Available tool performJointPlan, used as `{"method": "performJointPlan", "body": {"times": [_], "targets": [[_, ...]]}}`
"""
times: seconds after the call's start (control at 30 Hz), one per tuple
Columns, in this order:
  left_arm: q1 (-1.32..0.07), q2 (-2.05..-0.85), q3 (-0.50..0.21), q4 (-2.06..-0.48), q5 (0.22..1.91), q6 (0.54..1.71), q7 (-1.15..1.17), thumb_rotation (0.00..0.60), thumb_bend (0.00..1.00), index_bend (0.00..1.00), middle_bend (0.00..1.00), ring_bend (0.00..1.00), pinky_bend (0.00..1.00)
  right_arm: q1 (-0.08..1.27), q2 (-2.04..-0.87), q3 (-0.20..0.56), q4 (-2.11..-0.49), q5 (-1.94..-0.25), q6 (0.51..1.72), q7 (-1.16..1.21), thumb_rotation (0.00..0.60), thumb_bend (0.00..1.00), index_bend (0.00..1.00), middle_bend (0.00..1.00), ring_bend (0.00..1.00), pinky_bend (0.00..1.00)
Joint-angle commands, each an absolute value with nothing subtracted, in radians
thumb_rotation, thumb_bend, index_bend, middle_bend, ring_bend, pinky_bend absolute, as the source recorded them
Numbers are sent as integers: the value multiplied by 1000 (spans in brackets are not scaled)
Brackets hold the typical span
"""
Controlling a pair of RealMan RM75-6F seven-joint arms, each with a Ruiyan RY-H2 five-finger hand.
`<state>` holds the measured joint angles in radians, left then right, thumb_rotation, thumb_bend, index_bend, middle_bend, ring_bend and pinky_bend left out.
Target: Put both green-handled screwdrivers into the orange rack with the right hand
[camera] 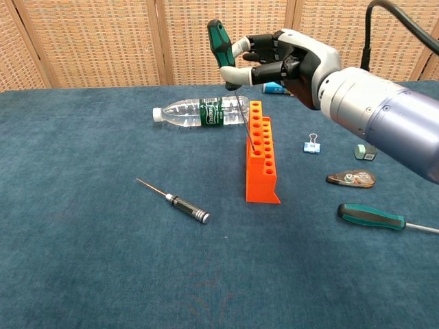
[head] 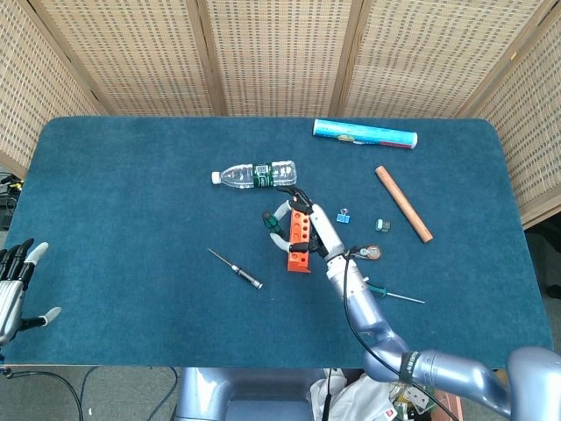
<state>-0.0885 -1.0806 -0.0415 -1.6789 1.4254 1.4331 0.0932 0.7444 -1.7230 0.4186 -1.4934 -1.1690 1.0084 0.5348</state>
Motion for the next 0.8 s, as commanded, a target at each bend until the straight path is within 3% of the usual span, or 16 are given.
{"method": "performJointPlan", "body": {"times": [0.03,0.8], "targets": [[-88,-1080,-41,-1679,1425,1434,92,600,0,0,0,0,0,743,-1729,417,-1486,-1163,1006,537,600,382,608,121,0,0],[-88,-1078,-38,-1682,1426,1431,85,600,0,0,0,0,0,701,-1743,384,-1421,-1217,1002,678,600,367,610,122,0,0]]}}
